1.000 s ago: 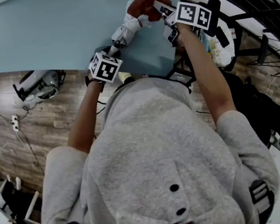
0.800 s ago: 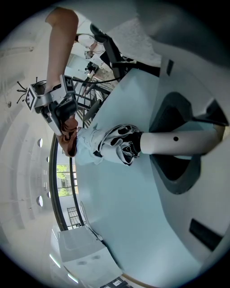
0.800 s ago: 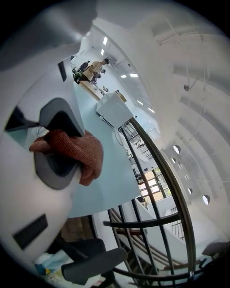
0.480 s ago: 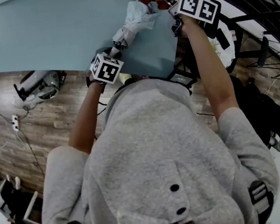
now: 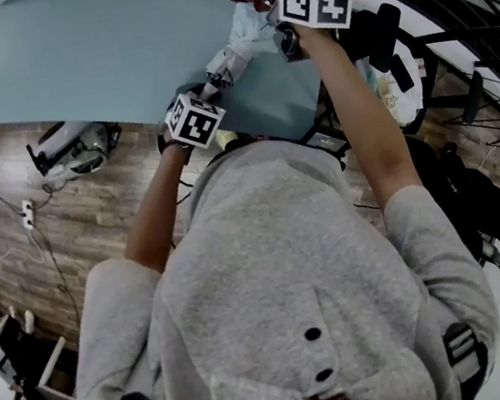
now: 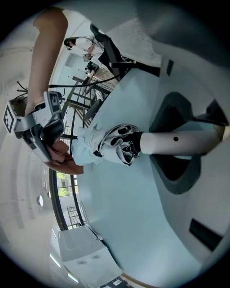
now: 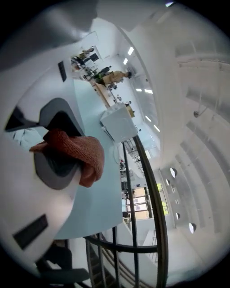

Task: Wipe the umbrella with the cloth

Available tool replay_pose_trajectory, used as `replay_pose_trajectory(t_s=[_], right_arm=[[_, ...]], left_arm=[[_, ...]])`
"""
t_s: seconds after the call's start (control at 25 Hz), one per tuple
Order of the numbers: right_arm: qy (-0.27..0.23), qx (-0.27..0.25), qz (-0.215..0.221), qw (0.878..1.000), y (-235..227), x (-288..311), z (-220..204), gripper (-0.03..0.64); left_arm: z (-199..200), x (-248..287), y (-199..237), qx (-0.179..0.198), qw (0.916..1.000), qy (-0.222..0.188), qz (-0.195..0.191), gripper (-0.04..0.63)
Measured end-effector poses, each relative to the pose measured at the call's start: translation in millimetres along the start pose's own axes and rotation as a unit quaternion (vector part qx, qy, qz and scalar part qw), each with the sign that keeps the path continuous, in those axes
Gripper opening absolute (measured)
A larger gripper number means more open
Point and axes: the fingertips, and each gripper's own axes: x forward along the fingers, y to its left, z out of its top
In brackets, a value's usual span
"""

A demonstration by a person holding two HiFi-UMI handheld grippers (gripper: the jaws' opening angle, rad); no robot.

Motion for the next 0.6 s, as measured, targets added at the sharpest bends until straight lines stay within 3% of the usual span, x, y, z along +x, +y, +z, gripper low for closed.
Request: replay_pose_trajectory(t_s=[0.12, 0.24, 0.6], right_arm=[[0.064, -0.074, -0.002, 0.995, 16.6, 14.7, -39.4, 0.083], [0.096, -0.126, 0.009, 0.987, 31.1, 19.5, -63.3, 0.083], [0.146, -0.149, 0.047, 0.977, 53.3, 22.1, -95.2, 0.083]], left_arm=[[-0.3, 1.1, -0.6, -0.002, 1.0000, 0.002, -0.005, 0.158], [0.2, 0.0, 2.0, 0.000, 1.0000, -0.001, 0.001, 0.158], [-4.6, 3.1, -0.1, -0.001, 1.0000, 0.004, -0.002, 0.158]])
